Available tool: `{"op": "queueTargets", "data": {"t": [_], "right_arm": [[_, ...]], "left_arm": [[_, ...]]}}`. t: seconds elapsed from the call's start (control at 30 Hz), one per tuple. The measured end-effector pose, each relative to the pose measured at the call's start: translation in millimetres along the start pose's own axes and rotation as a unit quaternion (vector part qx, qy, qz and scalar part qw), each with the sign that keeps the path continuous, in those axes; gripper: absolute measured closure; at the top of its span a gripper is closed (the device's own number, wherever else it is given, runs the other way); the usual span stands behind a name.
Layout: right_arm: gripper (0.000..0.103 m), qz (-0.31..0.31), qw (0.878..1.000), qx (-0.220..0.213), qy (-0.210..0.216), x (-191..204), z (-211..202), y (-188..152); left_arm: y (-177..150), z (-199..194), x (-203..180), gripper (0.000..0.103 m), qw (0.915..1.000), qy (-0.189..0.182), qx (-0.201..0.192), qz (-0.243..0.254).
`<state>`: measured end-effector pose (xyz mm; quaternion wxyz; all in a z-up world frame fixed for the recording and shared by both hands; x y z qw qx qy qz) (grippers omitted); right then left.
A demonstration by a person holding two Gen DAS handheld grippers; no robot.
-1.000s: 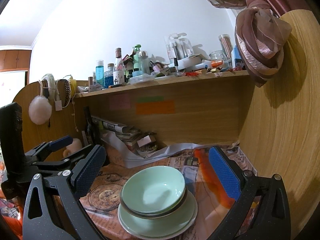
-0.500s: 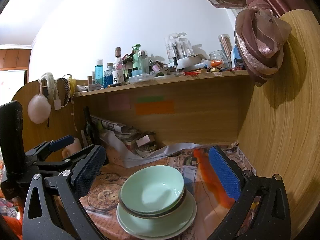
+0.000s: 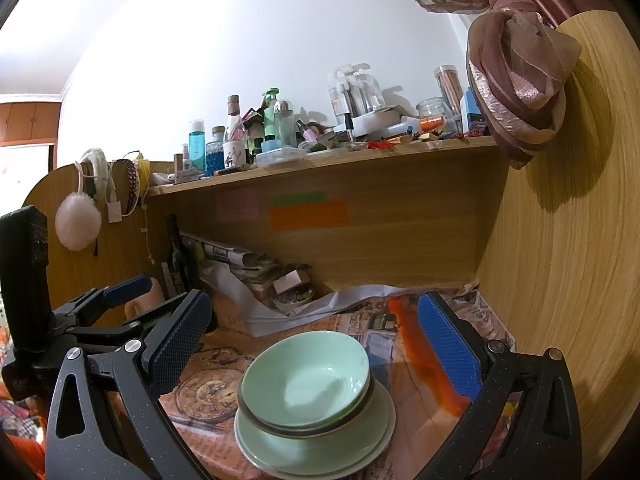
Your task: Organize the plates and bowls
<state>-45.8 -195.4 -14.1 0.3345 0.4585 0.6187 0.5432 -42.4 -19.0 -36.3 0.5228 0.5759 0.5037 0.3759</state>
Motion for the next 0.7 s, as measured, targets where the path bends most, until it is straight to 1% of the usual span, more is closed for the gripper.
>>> {"op": "queueTargets", "data": {"t": [0.17, 0.5, 0.7], "right_arm": [[0.0, 0.002, 1.0, 0.002, 0.002, -0.4, 1.4, -0.9], [0.0, 0.012, 1.0, 0.011, 0.011, -2.8, 6.1, -2.1], [0.0, 0.015, 1.0, 0.016, 0.011, -3.5, 9.0, -3.6]], "left_arm": [[0.5, 2.7, 1.1, 0.0, 0.9999, 0.001, 0.003, -0.011], [-2.2, 1.7, -4.1, 0.0, 1.0, -0.006, 0.002, 0.002], [-2.5, 0.5, -4.0, 0.0, 0.9999, -0.012, 0.001, -0.002]]}}
Point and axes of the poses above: each gripper's, at about its wrist camera, not at the fingertips, and z roughly the way its jaws point, x to its left, y to its top, the point moved 1 cm from there along z, roughly the way its jaws point, and after that the axes turned 1 degree about -y, right-handed, at the moved point
